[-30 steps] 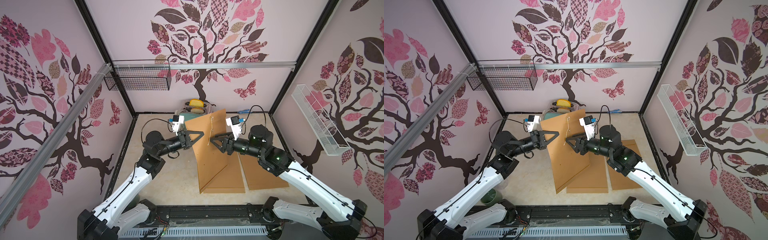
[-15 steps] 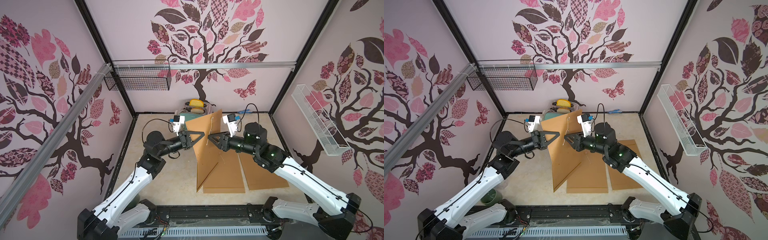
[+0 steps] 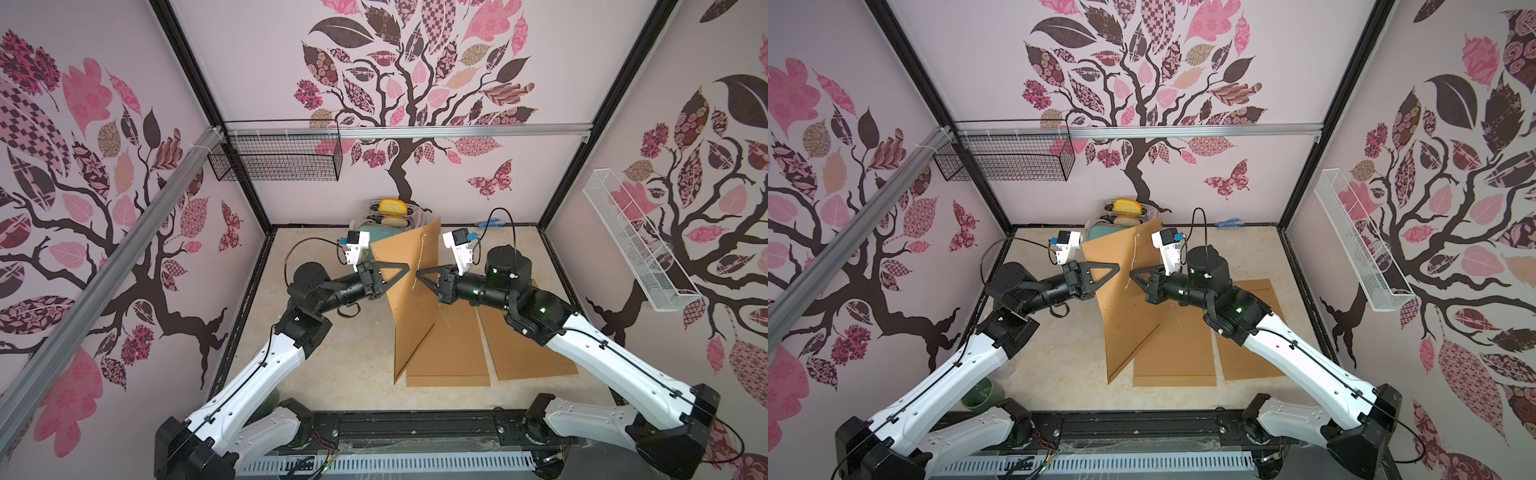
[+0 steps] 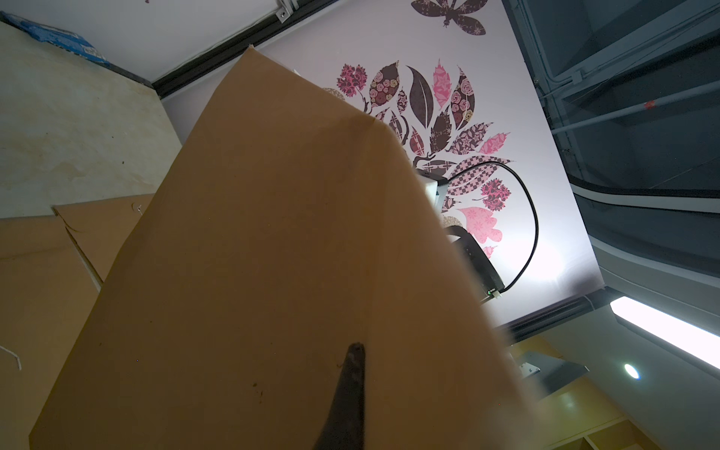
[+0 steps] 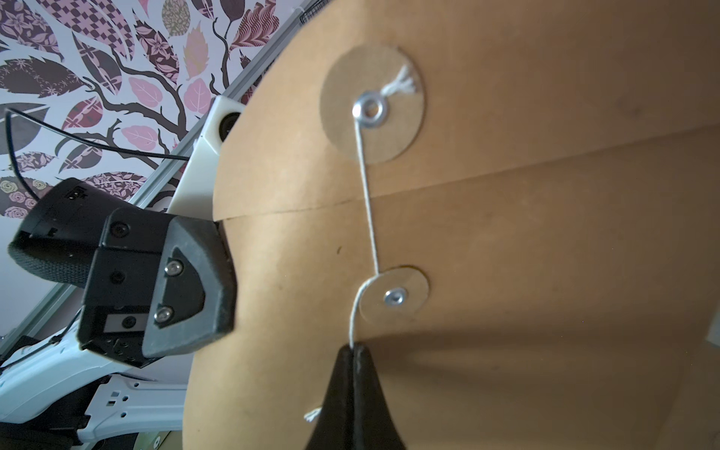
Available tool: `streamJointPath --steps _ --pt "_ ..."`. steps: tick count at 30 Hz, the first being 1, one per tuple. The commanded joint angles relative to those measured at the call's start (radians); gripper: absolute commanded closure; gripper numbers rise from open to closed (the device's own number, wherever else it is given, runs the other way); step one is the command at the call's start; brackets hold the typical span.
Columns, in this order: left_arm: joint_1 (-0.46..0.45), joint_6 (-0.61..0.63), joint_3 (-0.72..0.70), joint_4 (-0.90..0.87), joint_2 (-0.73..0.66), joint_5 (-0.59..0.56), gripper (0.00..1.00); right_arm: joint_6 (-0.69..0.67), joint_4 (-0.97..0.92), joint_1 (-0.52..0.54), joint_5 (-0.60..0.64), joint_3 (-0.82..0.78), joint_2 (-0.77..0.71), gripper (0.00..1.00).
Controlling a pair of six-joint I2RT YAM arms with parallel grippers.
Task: Close the mouth of the file bag
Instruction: Close the file bag.
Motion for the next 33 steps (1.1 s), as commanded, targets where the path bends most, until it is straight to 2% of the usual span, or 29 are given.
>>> streamJointPath --steps 1,17,23,25,27,29,33 --pt "-0.013 0.010 0.032 0.031 -0.002 0.016 1.00 -0.023 -0.018 0.008 0.014 -0.007 -0.014 1.00" --pt "-0.014 0.005 0.028 0.032 -0.013 0.016 1.00 -0.068 -0.075 0.004 0.033 -0.029 -0.010 1.00" --pt "-0.015 0.005 0.018 0.033 -0.011 0.022 1.00 -0.047 -0.038 0.003 -0.010 -0.061 -0.048 1.00" --pt "-0.014 0.005 0.017 0.034 -0.012 0.022 1.00 -0.046 -0.035 0.004 -0.011 -0.067 -0.056 0.94" --pt "-0.014 0.004 0.018 0.038 -0.011 0.022 1.00 -0.052 -0.044 0.004 -0.016 -0.060 -0.045 0.82" --pt "-0.015 0.003 0.017 0.038 -0.011 0.022 1.00 -0.050 -0.048 0.004 -0.032 -0.052 -0.031 0.75" --pt "-0.014 0.001 0.017 0.039 -0.018 0.022 1.00 -0.036 -0.036 0.004 -0.036 -0.049 -0.012 0.71"
